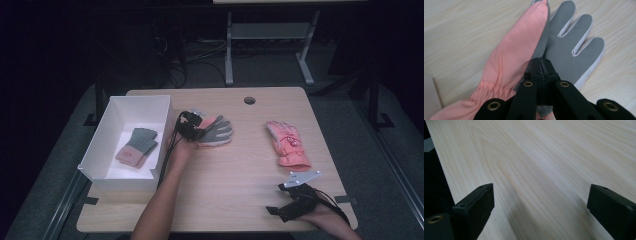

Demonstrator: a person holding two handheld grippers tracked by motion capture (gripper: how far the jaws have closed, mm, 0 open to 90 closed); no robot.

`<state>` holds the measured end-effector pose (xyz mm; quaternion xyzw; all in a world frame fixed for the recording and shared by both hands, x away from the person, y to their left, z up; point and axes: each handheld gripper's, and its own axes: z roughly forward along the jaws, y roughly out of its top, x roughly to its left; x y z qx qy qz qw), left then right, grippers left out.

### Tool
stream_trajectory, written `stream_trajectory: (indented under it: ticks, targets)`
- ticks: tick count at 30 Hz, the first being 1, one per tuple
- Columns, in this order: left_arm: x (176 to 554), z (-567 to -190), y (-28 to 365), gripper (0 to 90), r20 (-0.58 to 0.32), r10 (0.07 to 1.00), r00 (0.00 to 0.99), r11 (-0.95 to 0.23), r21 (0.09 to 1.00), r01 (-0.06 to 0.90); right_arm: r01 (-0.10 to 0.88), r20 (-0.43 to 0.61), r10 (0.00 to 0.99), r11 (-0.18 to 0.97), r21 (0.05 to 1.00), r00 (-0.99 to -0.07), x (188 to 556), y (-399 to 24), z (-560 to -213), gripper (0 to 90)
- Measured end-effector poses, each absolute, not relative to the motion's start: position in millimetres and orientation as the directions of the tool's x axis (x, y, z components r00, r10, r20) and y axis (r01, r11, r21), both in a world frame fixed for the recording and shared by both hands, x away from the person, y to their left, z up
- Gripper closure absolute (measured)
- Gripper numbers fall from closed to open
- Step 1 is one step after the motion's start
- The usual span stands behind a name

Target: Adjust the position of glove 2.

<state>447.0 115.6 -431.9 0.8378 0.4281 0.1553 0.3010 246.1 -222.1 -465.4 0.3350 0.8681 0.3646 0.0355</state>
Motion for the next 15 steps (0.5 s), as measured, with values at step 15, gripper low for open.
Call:
stream_trajectory:
  ticks: [15]
  targets:
    - [425.0,-433.5,100.0,89.8,-0.138,0.736,0.663,-0.449,0.634,0.630,0.551,0.179,0.604,0.513,0.659,-0.777,245.5,-222.4,-465.2,7.0]
